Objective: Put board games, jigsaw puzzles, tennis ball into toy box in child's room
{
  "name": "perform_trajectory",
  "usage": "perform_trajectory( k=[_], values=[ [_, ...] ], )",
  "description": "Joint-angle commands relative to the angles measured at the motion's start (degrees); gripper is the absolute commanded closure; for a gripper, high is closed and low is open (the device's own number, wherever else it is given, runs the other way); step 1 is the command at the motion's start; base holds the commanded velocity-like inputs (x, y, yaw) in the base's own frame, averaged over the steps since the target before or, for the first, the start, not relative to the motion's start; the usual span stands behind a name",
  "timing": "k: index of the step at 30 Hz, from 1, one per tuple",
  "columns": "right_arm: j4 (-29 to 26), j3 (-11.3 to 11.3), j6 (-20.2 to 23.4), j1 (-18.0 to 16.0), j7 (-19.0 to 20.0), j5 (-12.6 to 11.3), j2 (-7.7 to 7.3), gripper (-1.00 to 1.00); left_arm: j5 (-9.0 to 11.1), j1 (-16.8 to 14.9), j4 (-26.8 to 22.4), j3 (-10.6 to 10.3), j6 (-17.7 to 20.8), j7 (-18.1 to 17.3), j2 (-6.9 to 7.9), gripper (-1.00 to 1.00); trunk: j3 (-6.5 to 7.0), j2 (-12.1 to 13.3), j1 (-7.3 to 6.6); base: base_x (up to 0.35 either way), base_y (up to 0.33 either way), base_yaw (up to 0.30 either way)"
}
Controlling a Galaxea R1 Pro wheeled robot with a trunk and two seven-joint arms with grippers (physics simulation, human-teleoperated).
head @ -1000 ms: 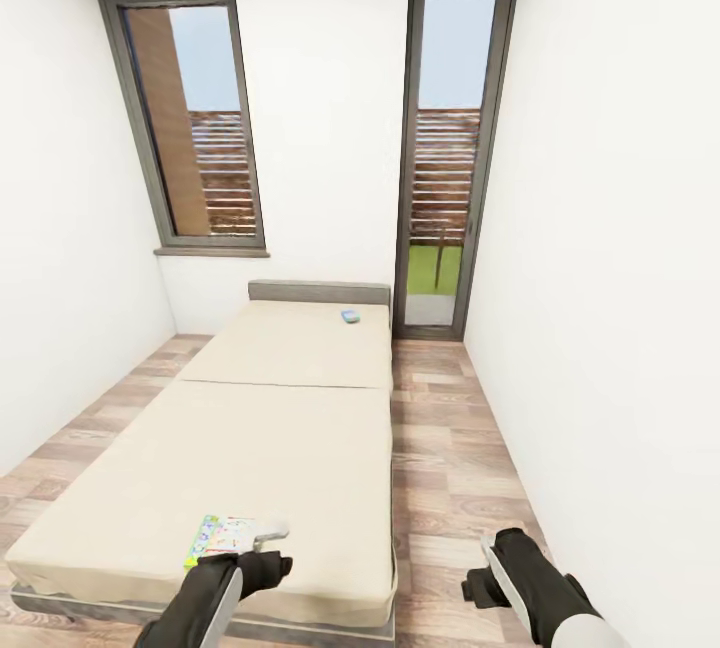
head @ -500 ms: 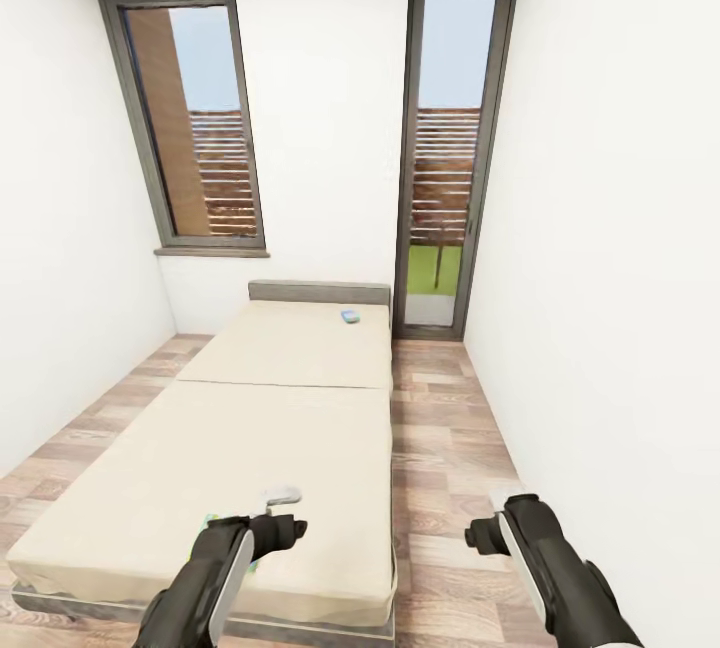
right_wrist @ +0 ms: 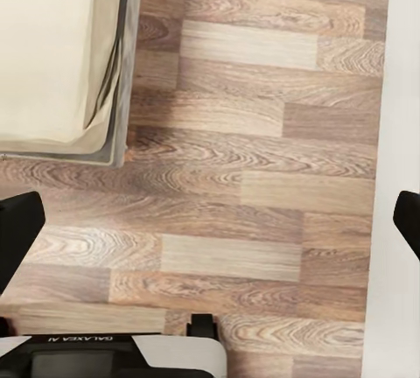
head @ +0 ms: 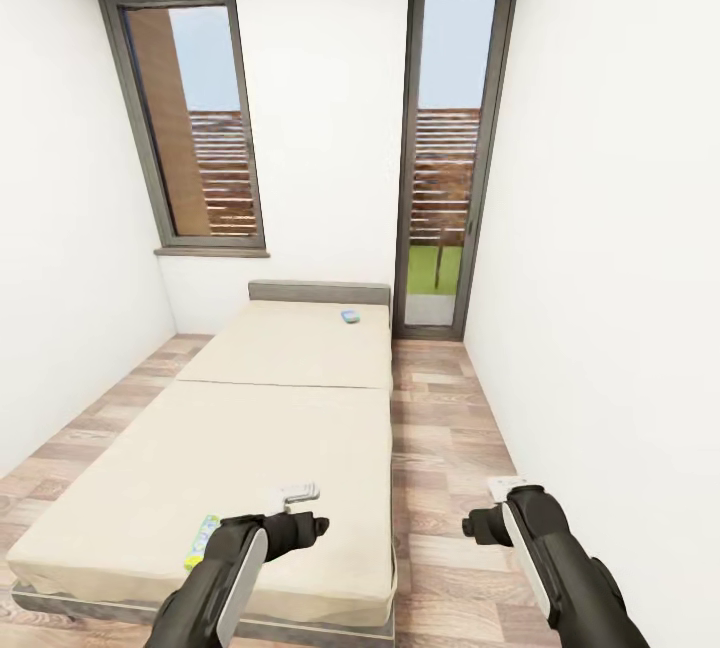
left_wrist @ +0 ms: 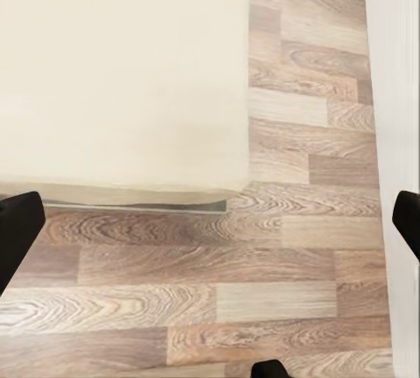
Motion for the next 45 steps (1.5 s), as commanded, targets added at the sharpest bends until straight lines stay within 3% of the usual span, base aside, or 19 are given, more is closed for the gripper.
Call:
perform_trajectory(
  k=[1, 5, 15, 26, 32, 45],
  values=[
    [-0.04, 0.01, 0.23, -0.02, 0.19, 0.38, 0.00, -1.00, 0.18, 0.00, -0.05, 0.02, 0.25, -0.02, -0.01, -1.00, -0.03, -0.04, 0.02, 0.000, 0.000, 0.000],
    [-0.72, 0.05, 0.23, 0.09, 0.46, -0.40, 0.07, -1.00, 2.35, 0.47, -0.11, -0.63, 0.03, 0.57, 0.12, -1.00, -0.03, -0.04, 0.02, 0.000, 0.000, 0.000],
    [-1.28, 0.07, 0.23, 0.18, 0.98, -1.09, 0.09, -1.00, 4.07, 0.81, 0.05, -0.69, -0.18, 1.05, 0.23, -1.00, -0.03, -0.04, 0.02, 0.000, 0.000, 0.000],
    [-0.98, 0.42, 0.23, 0.16, 1.58, -1.24, -0.08, -1.00, 8.06, 0.94, 0.66, 1.00, -0.27, 1.38, 0.35, -1.00, -0.03, -0.04, 0.02, 0.000, 0.000, 0.000],
    [-0.91, 0.34, 0.23, 0.14, 1.62, -1.29, 0.02, -1.00, 9.21, 0.96, 0.90, 1.51, -0.33, 1.50, 0.46, -1.00, -0.03, -0.04, 0.02, 0.000, 0.000, 0.000],
    [-0.66, 0.22, 0.23, 0.18, 1.51, -1.29, 0.12, -1.00, 9.73, 1.07, 1.00, 1.80, -0.41, 1.57, 0.58, -1.00, -0.03, -0.04, 0.02, 0.000, 0.000, 0.000]
  ],
)
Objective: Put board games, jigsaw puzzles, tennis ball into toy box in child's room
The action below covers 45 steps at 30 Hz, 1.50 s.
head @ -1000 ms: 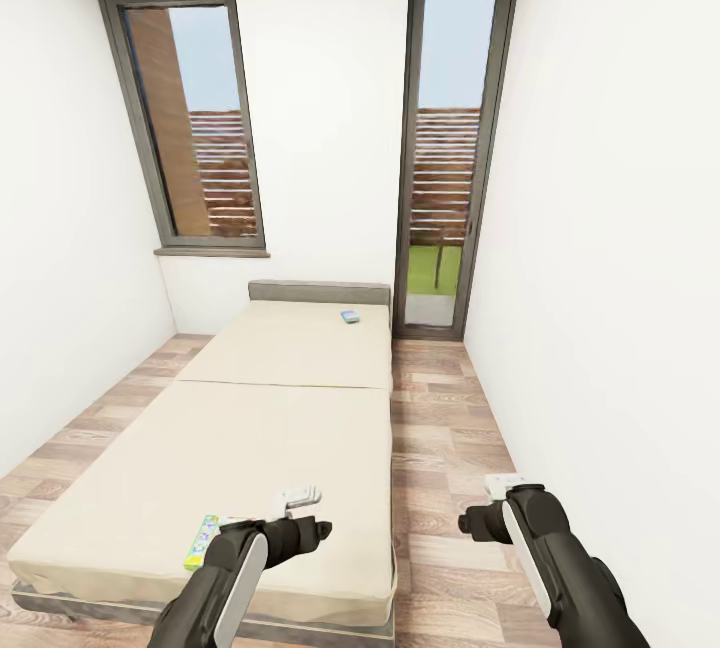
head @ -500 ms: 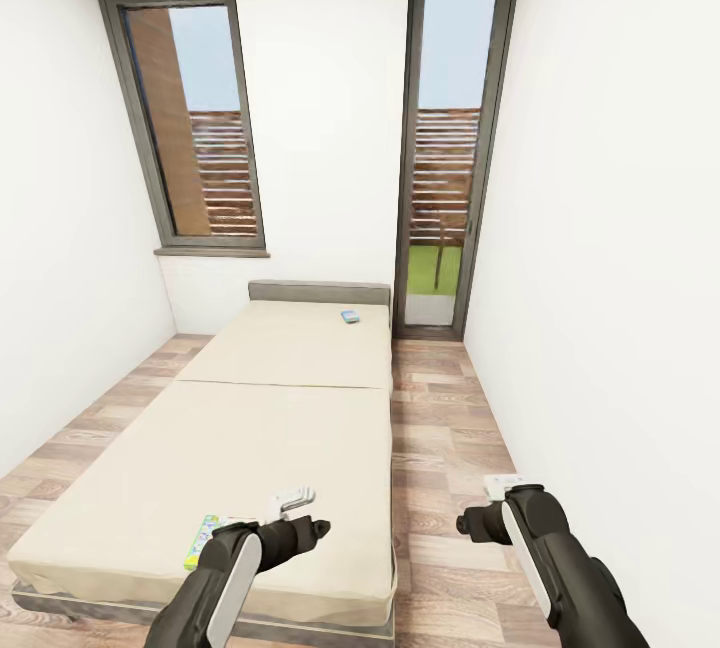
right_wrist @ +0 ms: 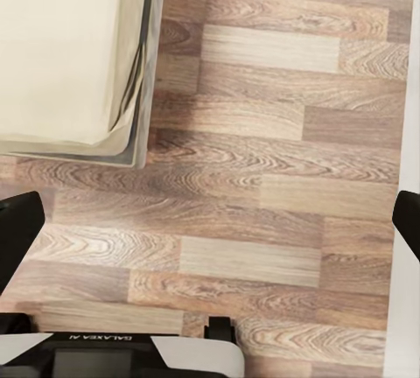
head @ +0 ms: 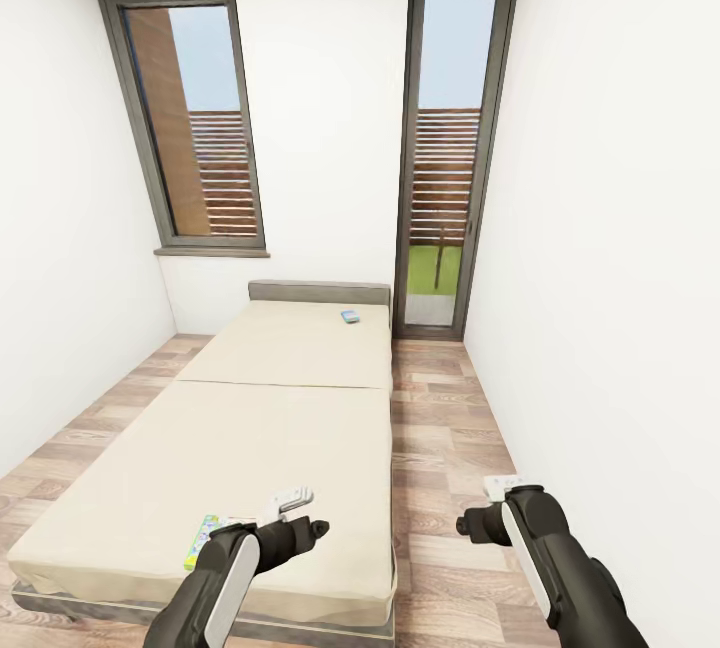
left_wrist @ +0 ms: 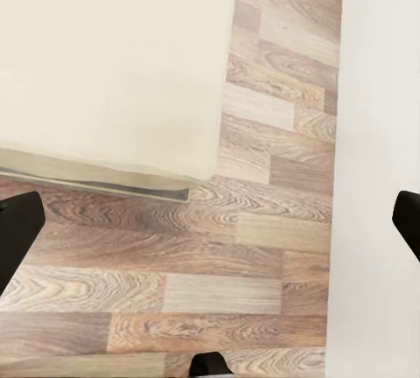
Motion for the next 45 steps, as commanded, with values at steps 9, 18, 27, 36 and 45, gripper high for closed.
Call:
perform_trajectory(
  k=[9, 18, 27, 36, 45],
  values=[
    [0.05, 0.20, -1.36, 0.73, 0.48, 0.47, -0.39, -1.00, 0.34, 0.18, -0.10, 0.00, -0.49, 0.07, 0.12, -1.00, -0.03, -0.05, 0.02, 0.000, 0.000, 0.000],
    [0.34, 0.46, -9.47, 2.71, 1.38, 0.85, -0.73, -1.00, 0.50, 0.86, -0.09, -0.10, -1.70, 0.02, 0.79, -1.00, -0.03, -0.05, 0.02, 0.000, 0.000, 0.000],
    [0.21, 1.32, -10.94, 3.39, 3.11, 1.08, -0.32, -1.00, 0.31, 1.10, -0.10, -0.17, -1.96, 0.13, 0.88, -1.00, -0.03, -0.05, 0.02, 0.000, 0.000, 0.000],
    [-0.98, 2.26, -12.04, 3.79, 3.39, 0.97, 0.09, -1.00, 0.56, 1.19, -0.11, -0.25, -2.06, 3.55, 0.84, -1.00, -0.03, -0.05, 0.02, 0.000, 0.000, 0.000],
    [-2.66, 1.80, -12.77, 3.93, -1.35, 0.54, 0.68, -1.00, 0.98, 1.22, -0.24, -0.84, -2.08, 9.59, 0.41, -1.00, -0.03, -0.05, 0.02, 0.000, 0.000, 0.000]
  ],
)
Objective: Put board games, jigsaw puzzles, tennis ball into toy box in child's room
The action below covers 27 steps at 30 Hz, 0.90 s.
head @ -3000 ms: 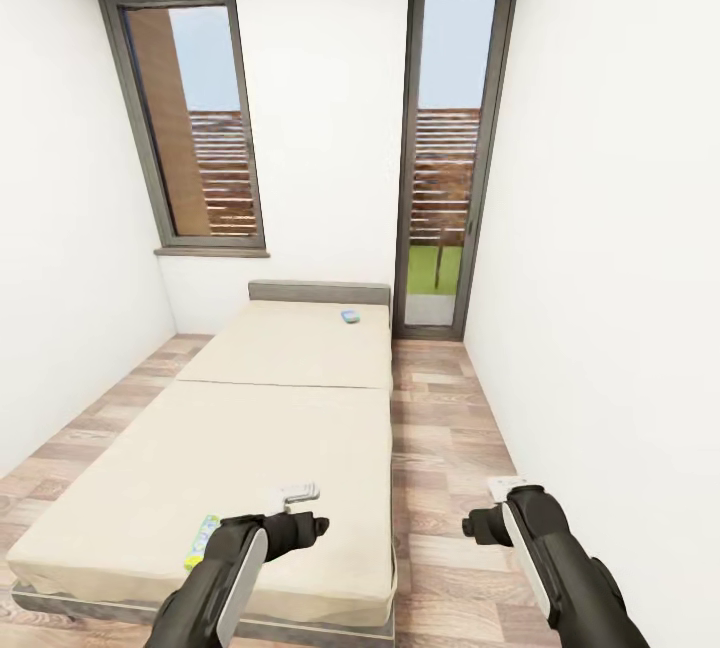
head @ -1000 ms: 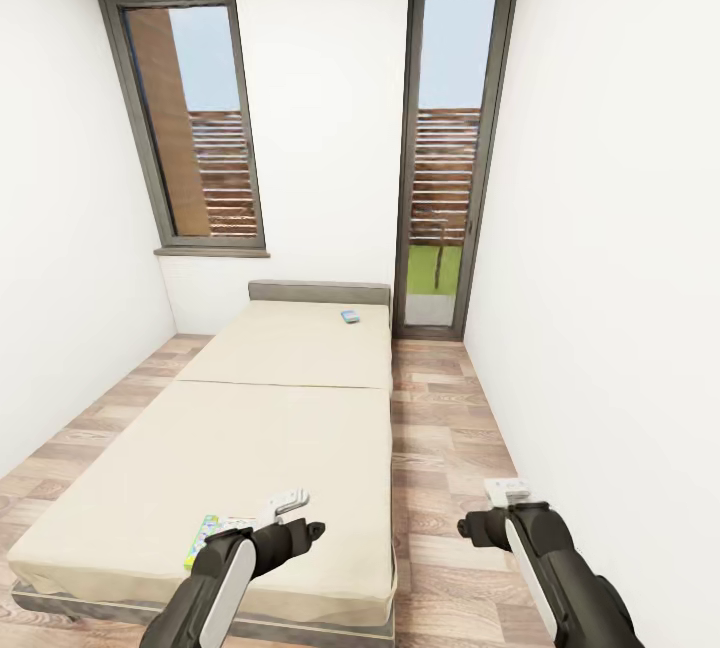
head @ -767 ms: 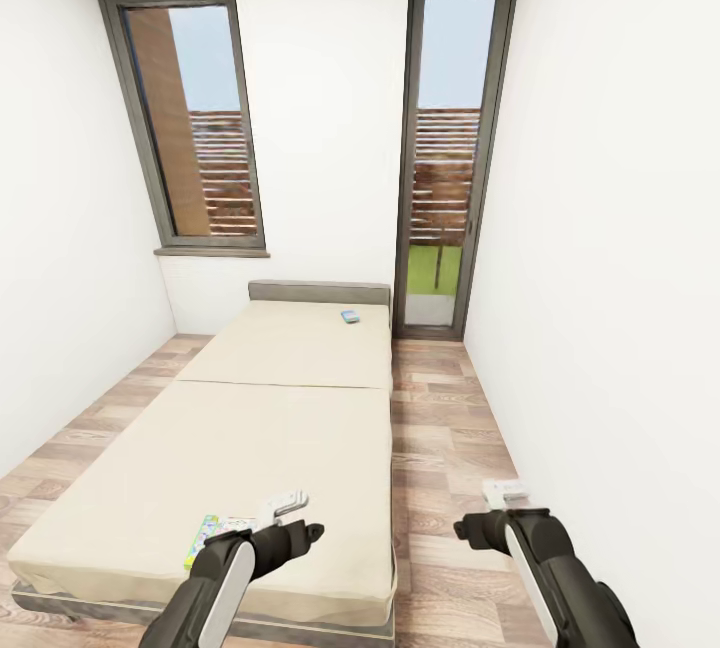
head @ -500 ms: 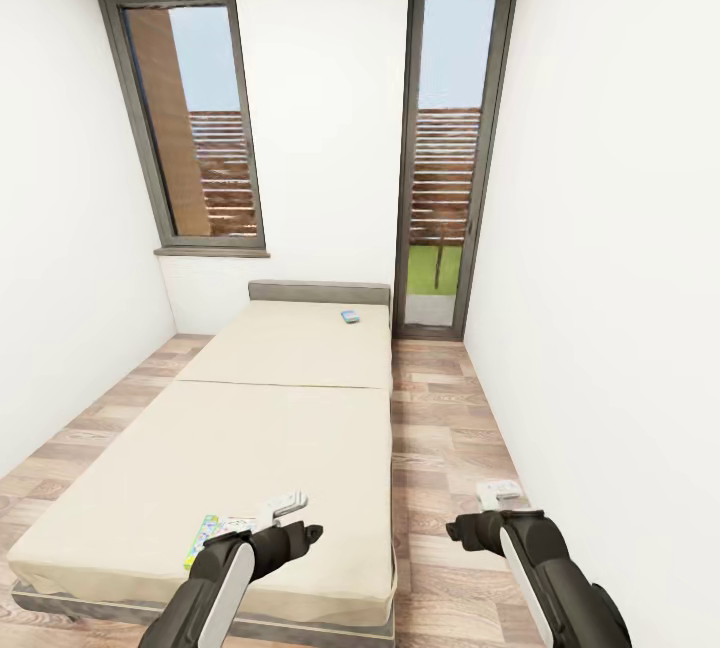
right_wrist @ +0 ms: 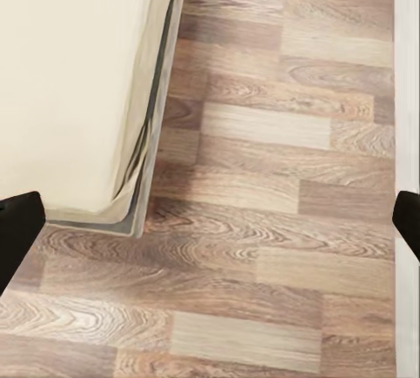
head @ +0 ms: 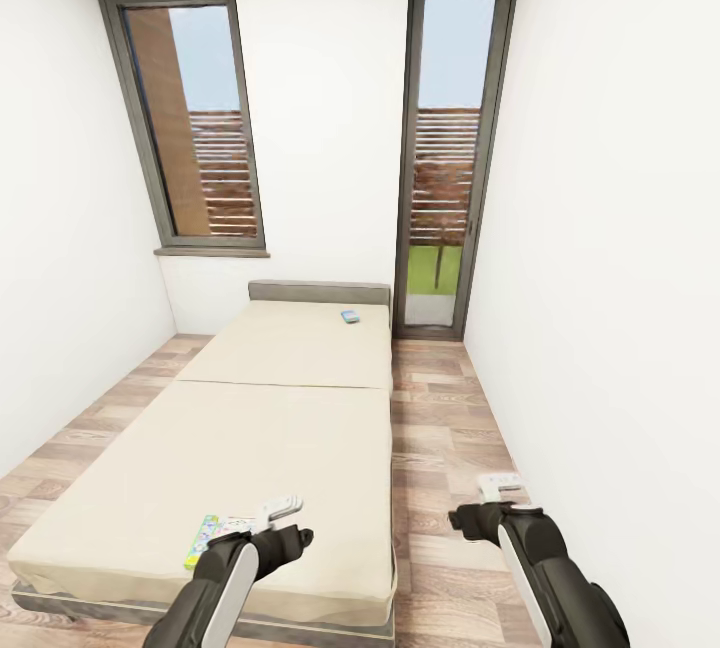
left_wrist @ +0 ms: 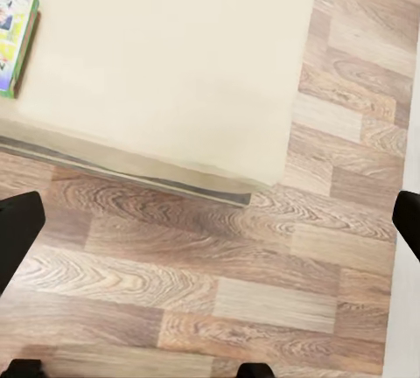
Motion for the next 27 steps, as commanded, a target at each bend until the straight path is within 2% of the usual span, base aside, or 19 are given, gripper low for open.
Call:
perform_trajectory(
  k=[1, 4, 7, 16, 18, 21, 27],
  values=[
    [-0.07, 0.01, 0.27, -0.01, 0.08, 0.25, 0.01, -1.00, 0.61, -0.01, -0.06, -0.08, 0.17, 0.55, 0.01, -1.00, -0.03, -0.04, 0.02, 0.000, 0.000, 0.000],
    [-0.95, -0.05, 0.12, 0.07, -1.61, -0.31, 0.20, -1.00, 0.73, -0.01, -0.10, -0.40, 0.15, 1.81, -0.06, -1.00, -0.03, -0.04, 0.02, 0.000, 0.000, 0.000],
    [-1.60, -0.01, 0.03, 0.14, -1.35, -1.24, 0.18, -1.00, 0.83, -0.01, -0.11, -0.61, 0.12, 2.51, -0.10, -1.00, -0.03, -0.04, 0.02, 0.000, 0.000, 0.000],
    [-2.44, 0.13, -0.09, 0.68, 5.18, -2.23, 0.03, -1.00, 0.96, -0.02, -0.02, -0.83, 0.12, 3.20, -0.13, -1.00, -0.03, -0.04, 0.02, 0.000, 0.000, 0.000],
    [-2.58, 0.19, -0.11, 0.83, 7.59, -2.36, -0.03, -1.00, 1.04, -0.02, 0.02, -0.87, 0.10, 3.31, -0.12, -1.00, -0.03, -0.04, 0.02, 0.000, 0.000, 0.000],
    [-2.63, 0.22, -0.12, 0.90, 8.50, -2.41, -0.05, -1.00, 1.20, -0.02, 0.03, -0.88, 0.10, 3.35, -0.11, -1.00, -0.03, -0.04, 0.02, 0.000, 0.000, 0.000],
    [-2.76, 0.29, -0.13, 1.03, 10.65, -2.50, -0.19, -1.00, 2.73, -0.02, 0.06, -0.94, 0.07, 3.56, 0.05, -1.00, -0.03, -0.04, 0.02, 0.000, 0.000, 0.003]
  ],
)
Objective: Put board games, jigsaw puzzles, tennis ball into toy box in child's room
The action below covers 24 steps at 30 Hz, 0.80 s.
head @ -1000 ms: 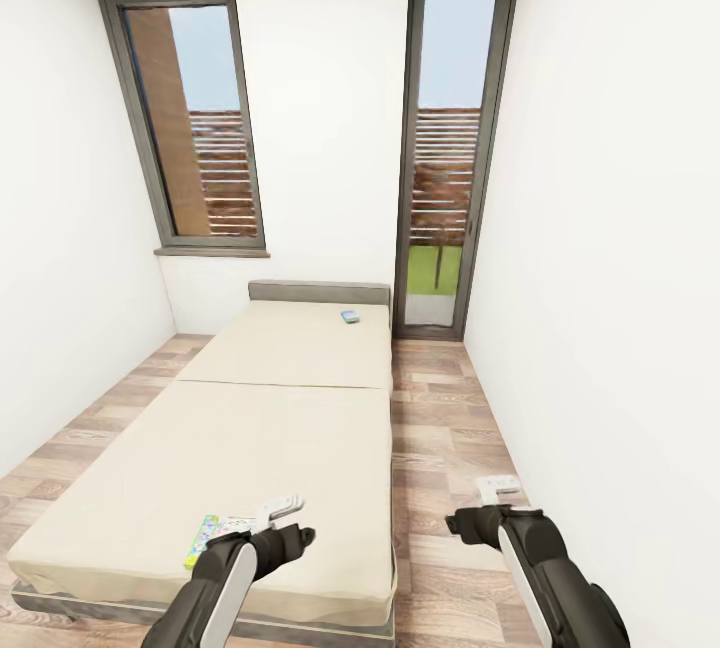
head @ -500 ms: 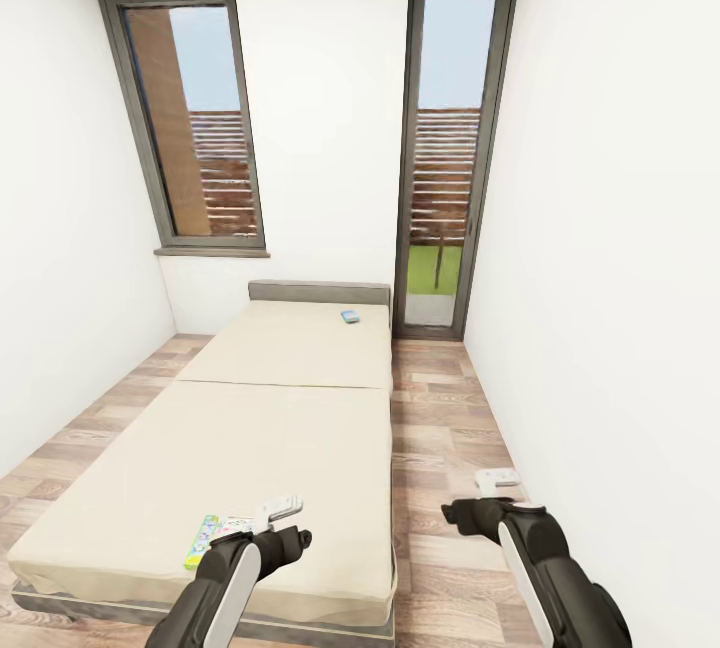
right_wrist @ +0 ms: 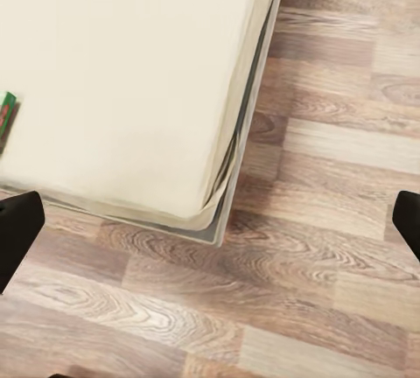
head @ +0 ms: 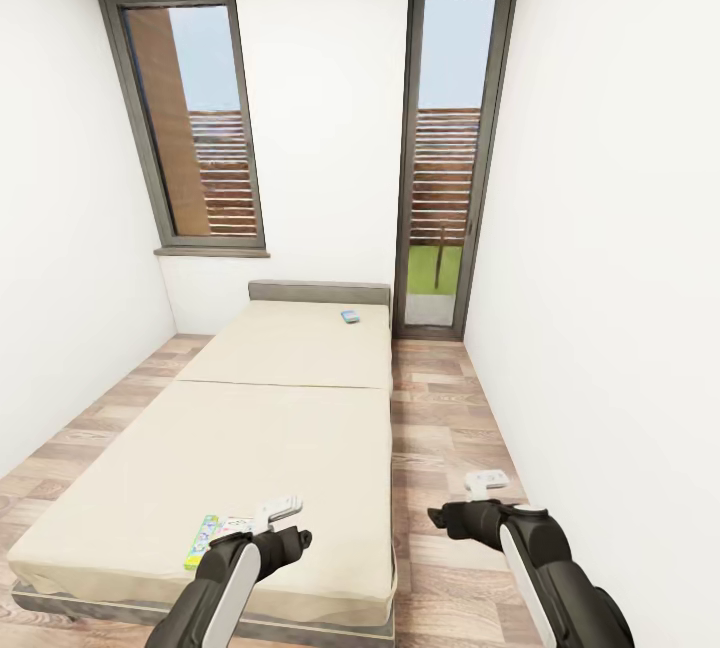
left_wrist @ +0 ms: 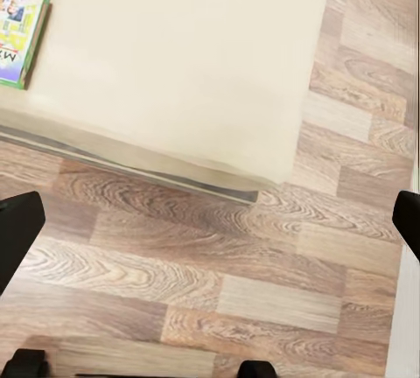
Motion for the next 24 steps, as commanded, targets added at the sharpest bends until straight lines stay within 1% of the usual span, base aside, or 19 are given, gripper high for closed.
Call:
perform_trajectory(
  k=[1, 8, 24],
  values=[
    [-0.08, -0.03, 0.26, 0.02, 0.46, 0.04, -0.02, -1.00, 0.99, -0.01, -0.05, -0.07, 0.13, 0.58, 0.07, -1.00, -0.03, -0.04, 0.02, 0.000, 0.000, 0.023],
    [-0.13, -0.01, 0.25, 0.08, 1.31, -0.02, -0.09, -1.00, 2.00, -0.01, -0.04, -0.07, 0.00, 0.72, 0.29, -1.00, -0.03, -0.04, 0.02, 0.000, 0.000, 0.028],
    [-0.32, 0.14, 0.20, 0.08, 1.70, -0.04, -0.05, -1.00, 2.56, 0.03, -0.26, -0.35, -0.10, 0.65, 0.13, -1.00, -0.03, -0.04, 0.02, 0.000, 0.000, 0.016]
  ],
)
